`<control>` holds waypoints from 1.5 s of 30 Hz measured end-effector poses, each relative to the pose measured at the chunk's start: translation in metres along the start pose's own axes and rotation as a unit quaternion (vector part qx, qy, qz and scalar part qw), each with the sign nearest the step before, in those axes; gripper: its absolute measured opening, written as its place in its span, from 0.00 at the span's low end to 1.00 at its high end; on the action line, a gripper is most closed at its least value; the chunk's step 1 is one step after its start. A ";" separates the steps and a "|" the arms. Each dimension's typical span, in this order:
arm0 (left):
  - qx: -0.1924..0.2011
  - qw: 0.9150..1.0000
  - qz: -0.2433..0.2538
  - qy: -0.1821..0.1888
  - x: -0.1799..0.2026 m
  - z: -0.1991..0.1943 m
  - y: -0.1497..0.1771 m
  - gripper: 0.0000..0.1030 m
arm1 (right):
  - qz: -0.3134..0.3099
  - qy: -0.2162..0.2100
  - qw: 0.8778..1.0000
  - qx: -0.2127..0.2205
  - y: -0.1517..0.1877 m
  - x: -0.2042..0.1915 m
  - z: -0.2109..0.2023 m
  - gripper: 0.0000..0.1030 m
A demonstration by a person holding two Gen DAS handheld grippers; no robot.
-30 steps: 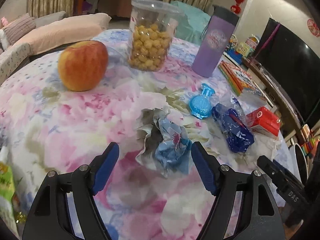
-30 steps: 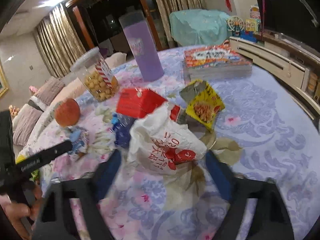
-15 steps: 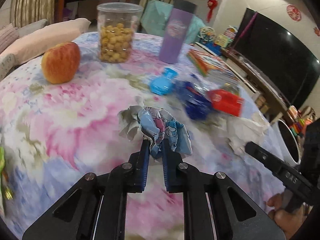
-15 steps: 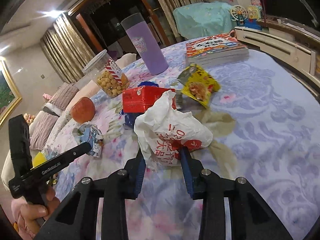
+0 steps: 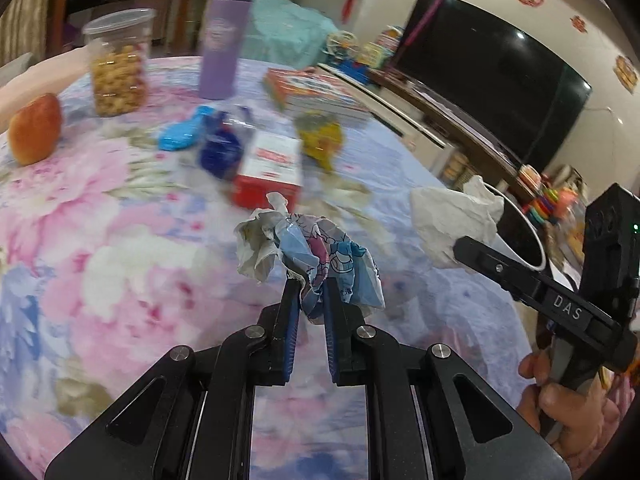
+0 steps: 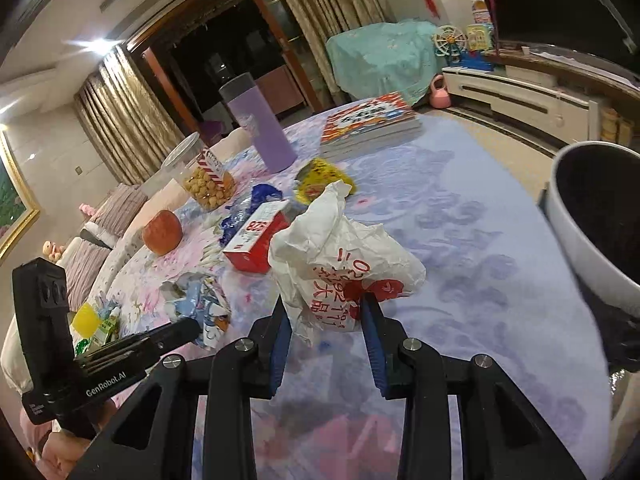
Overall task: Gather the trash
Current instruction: 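Carry the wrapper and white plastic bag in both tools over the bin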
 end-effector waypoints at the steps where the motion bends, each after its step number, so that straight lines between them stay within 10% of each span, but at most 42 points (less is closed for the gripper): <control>1: -0.001 1.000 0.005 0.004 0.007 -0.001 0.002 0.11 | 0.002 0.002 1.000 0.002 0.001 0.004 -0.005 0.34; 45: -0.004 0.984 0.150 0.093 0.203 0.004 -0.012 0.11 | 0.058 0.074 0.991 0.094 -0.002 0.116 -0.150 0.34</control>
Point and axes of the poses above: each gripper's, at about its wrist camera, not at the fingertips, and z roughly the way its jaws point, x to its right, y to its underside, the point moved 5 cm from there along z, roughly the way its jaws point, and after that the axes turned 13 degrees about -y, right-handed, at the moved point
